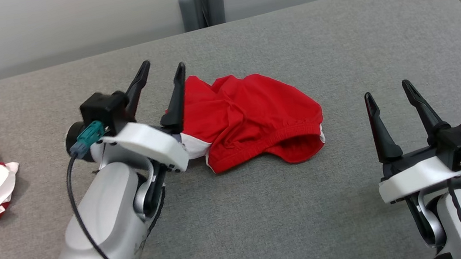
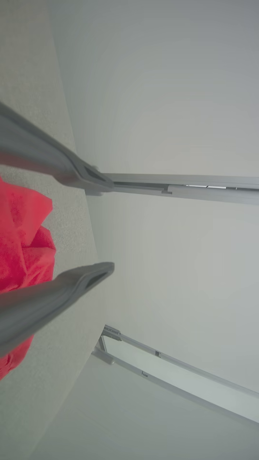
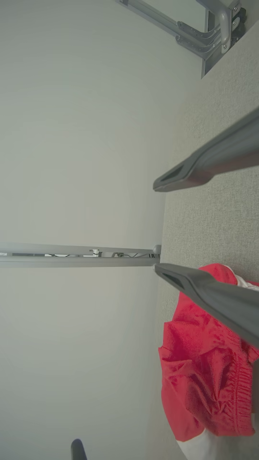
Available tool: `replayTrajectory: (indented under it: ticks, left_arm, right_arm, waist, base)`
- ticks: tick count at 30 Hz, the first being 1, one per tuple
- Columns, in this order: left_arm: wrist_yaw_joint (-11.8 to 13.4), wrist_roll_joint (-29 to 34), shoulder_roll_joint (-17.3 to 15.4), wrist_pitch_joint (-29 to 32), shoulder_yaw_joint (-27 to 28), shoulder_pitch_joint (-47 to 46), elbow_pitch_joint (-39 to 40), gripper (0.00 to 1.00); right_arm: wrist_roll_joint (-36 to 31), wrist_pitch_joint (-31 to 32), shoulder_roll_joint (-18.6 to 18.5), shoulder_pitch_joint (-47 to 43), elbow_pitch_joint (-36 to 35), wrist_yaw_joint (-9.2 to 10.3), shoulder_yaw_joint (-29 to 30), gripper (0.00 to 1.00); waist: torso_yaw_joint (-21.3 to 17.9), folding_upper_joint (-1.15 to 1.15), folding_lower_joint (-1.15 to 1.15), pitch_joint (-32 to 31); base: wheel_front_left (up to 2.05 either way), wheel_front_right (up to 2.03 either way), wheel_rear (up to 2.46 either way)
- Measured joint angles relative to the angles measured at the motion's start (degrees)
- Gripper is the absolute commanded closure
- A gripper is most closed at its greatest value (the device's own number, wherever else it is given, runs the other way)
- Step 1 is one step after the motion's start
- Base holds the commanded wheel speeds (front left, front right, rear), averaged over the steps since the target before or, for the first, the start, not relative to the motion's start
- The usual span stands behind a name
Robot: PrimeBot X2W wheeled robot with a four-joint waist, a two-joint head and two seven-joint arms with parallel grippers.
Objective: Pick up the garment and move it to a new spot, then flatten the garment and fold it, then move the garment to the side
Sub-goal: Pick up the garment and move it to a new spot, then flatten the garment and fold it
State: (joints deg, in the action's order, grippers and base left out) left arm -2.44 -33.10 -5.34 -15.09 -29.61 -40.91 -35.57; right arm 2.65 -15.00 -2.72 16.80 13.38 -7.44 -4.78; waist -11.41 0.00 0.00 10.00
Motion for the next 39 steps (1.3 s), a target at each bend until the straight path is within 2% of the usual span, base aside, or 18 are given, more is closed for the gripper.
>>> replayTrajectory:
  ticks: [3, 9, 20, 31, 39]
  left_arm:
    - [0.5, 4.1, -1.1, 0.0, 4.9, 5.1, 5.2, 0.00]
    - [0.2, 10.7, -0.7, 0.0, 12.4, 14.9, 13.9, 0.00]
    - [-1.5, 19.8, 2.4, 0.0, 23.4, 31.7, 26.6, 0.00]
    - [-2.0, 18.8, 2.5, 0.0, 24.0, 34.3, 27.7, 0.00]
    - [-2.1, 18.8, 2.6, 0.0, 22.6, 33.5, 27.2, 0.00]
  right_arm:
    - [-0.7, 0.0, 0.0, -0.7, -0.1, 0.00, -0.5, 0.00]
    - [-0.8, 0.0, 0.0, -2.2, -0.1, 0.00, -1.5, 0.00]
    - [-0.7, 0.0, 0.0, -4.7, 0.9, 0.00, -3.6, 0.00]
    - [0.3, 0.0, 0.0, -5.6, 1.7, 0.00, -5.0, 0.00]
    - [7.4, 0.0, 0.0, -5.4, 6.5, 0.01, -12.7, 0.00]
  waist:
    - [1.3, 0.00, 0.00, -1.0]
    - [4.0, 0.00, 0.00, -2.8]
    - [7.1, 0.00, 0.00, -5.7]
    - [7.9, 0.00, 0.00, -6.4]
    - [9.1, 0.00, 0.00, -4.7]
  base:
    - [0.00, 0.00, 0.00]
    - [0.00, 0.00, 0.00]
    - [0.00, 0.00, 0.00]
    - [0.00, 0.00, 0.00]
    - [0.00, 0.00, 0.00]
